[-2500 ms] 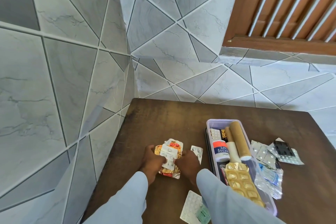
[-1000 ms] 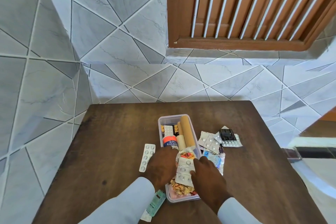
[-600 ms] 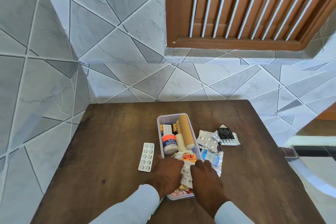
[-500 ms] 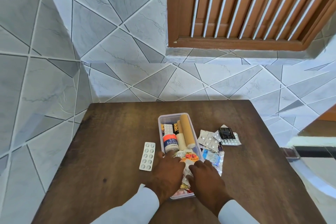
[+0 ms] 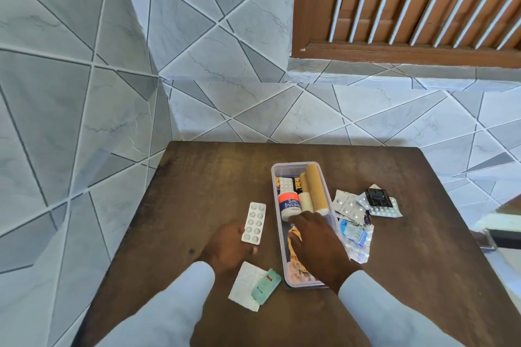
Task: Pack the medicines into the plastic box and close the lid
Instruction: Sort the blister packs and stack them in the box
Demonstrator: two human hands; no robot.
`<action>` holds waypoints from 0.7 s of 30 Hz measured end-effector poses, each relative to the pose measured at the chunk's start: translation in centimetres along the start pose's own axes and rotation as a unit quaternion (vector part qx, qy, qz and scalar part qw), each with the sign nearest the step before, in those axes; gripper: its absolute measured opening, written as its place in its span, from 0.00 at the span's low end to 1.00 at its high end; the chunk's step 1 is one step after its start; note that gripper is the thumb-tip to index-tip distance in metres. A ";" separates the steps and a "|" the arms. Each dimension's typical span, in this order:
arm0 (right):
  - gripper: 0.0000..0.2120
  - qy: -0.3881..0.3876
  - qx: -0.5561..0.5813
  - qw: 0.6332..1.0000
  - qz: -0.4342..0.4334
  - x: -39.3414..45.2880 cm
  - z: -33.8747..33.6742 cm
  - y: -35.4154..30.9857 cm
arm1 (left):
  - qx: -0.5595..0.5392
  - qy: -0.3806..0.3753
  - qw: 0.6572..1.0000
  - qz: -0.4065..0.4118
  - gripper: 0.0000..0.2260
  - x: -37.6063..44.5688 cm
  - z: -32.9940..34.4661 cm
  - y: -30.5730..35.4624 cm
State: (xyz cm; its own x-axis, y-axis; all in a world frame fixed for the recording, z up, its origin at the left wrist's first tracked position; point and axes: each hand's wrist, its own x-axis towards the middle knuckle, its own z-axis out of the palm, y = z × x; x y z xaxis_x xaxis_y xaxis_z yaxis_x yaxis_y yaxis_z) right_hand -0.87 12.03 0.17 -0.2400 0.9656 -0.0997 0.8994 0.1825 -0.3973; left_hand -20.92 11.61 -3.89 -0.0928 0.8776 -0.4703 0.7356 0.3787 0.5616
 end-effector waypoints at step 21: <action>0.39 -0.214 -0.107 0.971 0.002 9.1 11.5 -5.8 | 0.001 0.030 0.996 -0.089 0.32 -3.1 1.7 -8.0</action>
State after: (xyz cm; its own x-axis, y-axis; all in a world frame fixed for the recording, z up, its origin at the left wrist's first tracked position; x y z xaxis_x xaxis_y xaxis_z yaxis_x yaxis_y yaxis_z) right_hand -12.43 17.68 -8.91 -0.3248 0.8092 -0.4897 0.9451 0.2574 -0.2014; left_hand -25.37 5.38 -8.03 -0.2611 0.8127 -0.5209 0.7054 0.5290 0.4718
